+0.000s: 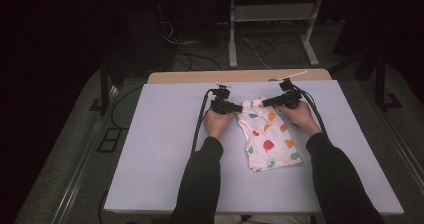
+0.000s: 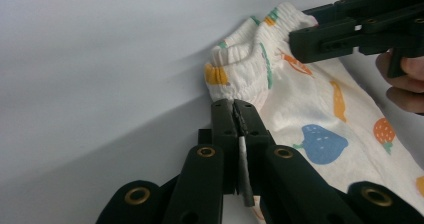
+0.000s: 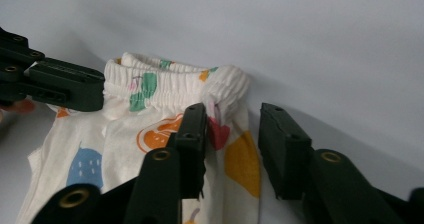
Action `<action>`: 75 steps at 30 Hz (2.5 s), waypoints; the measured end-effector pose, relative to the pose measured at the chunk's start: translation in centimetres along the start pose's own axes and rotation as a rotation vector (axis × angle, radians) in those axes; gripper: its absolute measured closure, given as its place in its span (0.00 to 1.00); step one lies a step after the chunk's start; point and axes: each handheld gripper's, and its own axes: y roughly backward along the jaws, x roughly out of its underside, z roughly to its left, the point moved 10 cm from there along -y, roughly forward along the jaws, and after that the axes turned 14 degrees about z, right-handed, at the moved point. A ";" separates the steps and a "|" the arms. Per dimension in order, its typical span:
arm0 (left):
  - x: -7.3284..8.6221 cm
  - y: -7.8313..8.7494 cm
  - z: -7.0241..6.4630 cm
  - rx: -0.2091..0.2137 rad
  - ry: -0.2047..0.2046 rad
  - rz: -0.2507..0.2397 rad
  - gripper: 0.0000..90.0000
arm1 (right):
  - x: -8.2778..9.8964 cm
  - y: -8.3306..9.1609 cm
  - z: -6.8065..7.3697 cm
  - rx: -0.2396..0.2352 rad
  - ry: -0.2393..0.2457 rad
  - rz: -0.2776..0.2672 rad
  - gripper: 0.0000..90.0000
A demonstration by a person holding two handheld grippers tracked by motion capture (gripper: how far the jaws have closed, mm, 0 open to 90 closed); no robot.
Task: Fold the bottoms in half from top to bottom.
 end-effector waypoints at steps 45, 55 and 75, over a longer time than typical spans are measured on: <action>-2.0 3.1 -5.1 0.031 -0.180 -0.122 0.97 | 1.3 6.4 1.3 -0.059 0.086 -0.182 0.97; -1.9 3.5 -6.3 0.024 -0.217 -0.123 0.97 | 2.5 7.0 1.6 -0.080 0.111 -0.213 0.97; -0.1 3.6 -7.7 0.071 -0.243 -0.141 0.97 | 4.9 8.1 2.8 -0.104 0.124 -0.240 0.97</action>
